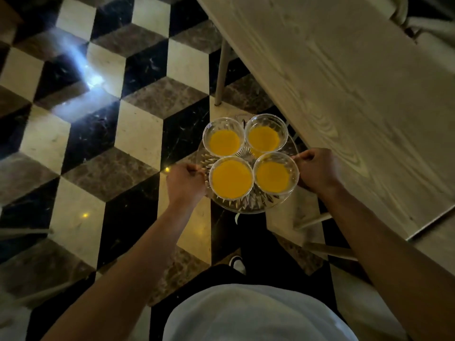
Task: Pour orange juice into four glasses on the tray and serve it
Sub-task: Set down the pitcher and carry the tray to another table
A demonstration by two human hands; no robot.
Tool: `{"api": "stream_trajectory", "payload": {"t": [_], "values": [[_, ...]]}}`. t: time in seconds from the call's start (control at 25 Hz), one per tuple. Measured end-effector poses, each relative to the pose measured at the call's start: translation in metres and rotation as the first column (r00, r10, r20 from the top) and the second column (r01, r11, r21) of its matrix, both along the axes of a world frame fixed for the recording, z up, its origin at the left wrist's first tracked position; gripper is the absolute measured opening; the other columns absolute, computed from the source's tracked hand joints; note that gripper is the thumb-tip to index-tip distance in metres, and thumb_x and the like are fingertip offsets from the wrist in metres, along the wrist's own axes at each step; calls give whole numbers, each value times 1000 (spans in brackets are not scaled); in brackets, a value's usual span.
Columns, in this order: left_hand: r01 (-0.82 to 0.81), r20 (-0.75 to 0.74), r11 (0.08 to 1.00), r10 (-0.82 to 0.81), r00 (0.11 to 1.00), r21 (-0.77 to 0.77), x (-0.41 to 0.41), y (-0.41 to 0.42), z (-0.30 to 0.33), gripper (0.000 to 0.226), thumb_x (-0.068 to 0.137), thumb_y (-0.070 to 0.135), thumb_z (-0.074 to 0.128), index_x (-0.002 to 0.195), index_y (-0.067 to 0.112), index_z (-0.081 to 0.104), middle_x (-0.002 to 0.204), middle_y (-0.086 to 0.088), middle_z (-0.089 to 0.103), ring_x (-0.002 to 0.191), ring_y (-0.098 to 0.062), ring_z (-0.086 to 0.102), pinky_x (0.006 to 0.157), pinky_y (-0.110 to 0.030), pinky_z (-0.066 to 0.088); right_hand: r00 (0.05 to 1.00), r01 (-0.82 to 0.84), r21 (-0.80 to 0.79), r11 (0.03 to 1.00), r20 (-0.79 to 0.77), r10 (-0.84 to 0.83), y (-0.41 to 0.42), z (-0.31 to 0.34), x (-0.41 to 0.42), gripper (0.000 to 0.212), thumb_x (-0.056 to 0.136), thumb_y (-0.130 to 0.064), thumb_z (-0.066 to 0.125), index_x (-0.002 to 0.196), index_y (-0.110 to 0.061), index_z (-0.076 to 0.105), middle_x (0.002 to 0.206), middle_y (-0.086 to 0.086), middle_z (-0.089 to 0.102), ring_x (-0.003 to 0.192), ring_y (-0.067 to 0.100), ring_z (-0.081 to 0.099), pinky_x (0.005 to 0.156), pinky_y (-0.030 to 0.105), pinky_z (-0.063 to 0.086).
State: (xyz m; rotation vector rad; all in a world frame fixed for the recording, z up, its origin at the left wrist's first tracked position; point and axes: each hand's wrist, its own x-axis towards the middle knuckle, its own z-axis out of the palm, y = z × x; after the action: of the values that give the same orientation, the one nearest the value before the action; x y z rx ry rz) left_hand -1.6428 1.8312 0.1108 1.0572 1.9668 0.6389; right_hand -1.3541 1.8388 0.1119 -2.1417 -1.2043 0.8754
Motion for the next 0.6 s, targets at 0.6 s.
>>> {"api": "stream_trajectory", "payload": {"t": [0.6], "values": [[137, -112, 989, -142, 983, -50, 68, 211, 7, 10, 90, 9, 71, 83, 15, 75, 73, 2, 72, 71, -12, 68, 59, -25, 51, 981, 193, -45, 980, 36, -192, 156, -3, 60, 16, 83, -31, 77, 73, -18, 75, 66, -8, 70, 64, 7, 66, 57, 23, 51]]}}
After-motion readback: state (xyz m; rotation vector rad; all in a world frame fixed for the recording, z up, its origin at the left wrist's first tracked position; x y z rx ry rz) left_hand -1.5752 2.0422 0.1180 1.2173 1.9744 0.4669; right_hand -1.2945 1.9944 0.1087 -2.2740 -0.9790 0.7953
